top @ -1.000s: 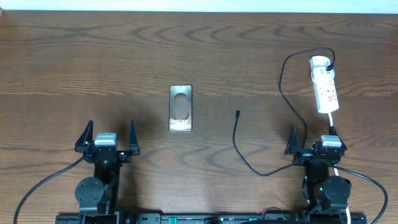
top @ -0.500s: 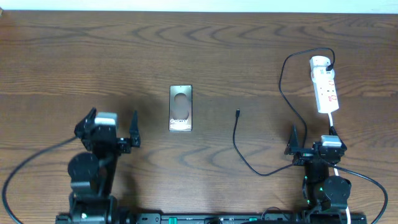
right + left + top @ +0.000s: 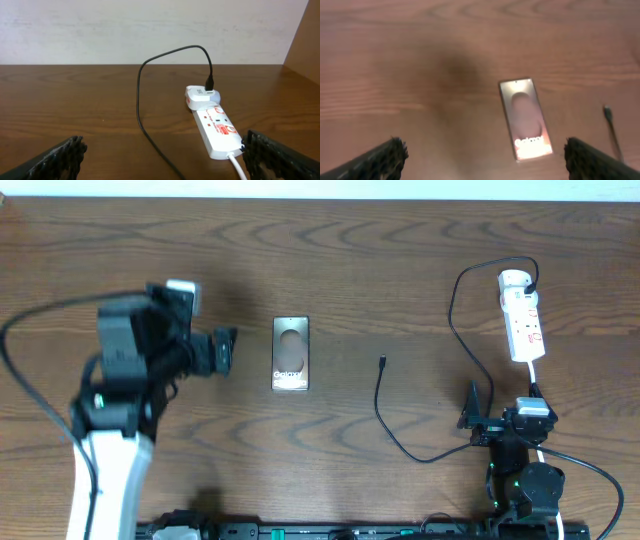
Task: Plug charger to phone and switch on socket
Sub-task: 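Move the left gripper forward over the silver phone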
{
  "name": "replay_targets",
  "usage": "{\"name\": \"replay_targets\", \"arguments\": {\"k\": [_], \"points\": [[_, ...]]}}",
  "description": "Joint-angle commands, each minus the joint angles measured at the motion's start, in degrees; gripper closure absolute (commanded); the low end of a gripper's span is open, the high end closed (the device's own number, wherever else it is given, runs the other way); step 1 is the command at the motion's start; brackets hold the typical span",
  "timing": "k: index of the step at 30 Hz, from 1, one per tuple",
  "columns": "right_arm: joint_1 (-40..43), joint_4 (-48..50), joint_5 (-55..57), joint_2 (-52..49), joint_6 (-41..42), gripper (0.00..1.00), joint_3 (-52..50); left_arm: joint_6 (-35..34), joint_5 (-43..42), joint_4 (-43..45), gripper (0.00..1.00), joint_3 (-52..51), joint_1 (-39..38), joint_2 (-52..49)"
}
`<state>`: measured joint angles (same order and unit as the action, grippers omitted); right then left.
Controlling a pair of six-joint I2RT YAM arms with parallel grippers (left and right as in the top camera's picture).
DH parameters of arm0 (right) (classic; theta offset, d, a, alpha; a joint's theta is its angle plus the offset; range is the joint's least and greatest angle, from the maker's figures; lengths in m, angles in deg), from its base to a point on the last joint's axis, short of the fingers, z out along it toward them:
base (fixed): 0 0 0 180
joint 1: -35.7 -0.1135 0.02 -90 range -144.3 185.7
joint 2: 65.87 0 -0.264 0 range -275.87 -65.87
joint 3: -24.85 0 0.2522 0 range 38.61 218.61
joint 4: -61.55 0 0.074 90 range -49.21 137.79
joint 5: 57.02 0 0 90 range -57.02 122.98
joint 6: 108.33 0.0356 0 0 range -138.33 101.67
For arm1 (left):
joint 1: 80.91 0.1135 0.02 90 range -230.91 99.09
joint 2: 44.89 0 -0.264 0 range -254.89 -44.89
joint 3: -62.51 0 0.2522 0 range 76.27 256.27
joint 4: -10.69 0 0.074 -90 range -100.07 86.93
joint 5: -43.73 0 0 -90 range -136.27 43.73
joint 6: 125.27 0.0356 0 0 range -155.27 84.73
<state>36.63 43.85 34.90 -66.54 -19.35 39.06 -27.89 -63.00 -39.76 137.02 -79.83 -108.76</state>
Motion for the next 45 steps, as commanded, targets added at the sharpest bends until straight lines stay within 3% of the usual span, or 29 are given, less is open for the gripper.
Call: {"name": "replay_targets", "arguments": {"k": [1, 10, 15, 22, 27, 45], "points": [[-0.28, -0.15, -0.11, 0.28, 0.31, 0.01, -0.13, -1.22, -3.87, -6.05, 0.02, 11.08, 0.09, -8.35], [-0.28, -0.15, -0.11, 0.28, 0.31, 0.01, -0.13, -0.76, -5.27, -26.84, 0.02, 37.66, -2.16, -30.47], [-0.28, -0.15, -0.11, 0.28, 0.31, 0.01, -0.13, 0.76, -2.03, -34.27, 0.02, 47.21, -6.6, -38.51], [-0.28, -0.15, -0.11, 0.28, 0.31, 0.01, -0.13, 1.42, 6.88, -33.55, 0.02, 47.91, -13.18, -43.39], [-0.28, -0.15, -0.11, 0.28, 0.31, 0.01, -0.13, 1.38, 7.13, -31.3, 0.02, 47.89, -14.8, -44.37], [-0.28, -0.15, -0.11, 0.28, 0.31, 0.01, -0.13, -1.29, -5.35, -28.04, 0.02, 45.92, -15.1, -44.41]]}}
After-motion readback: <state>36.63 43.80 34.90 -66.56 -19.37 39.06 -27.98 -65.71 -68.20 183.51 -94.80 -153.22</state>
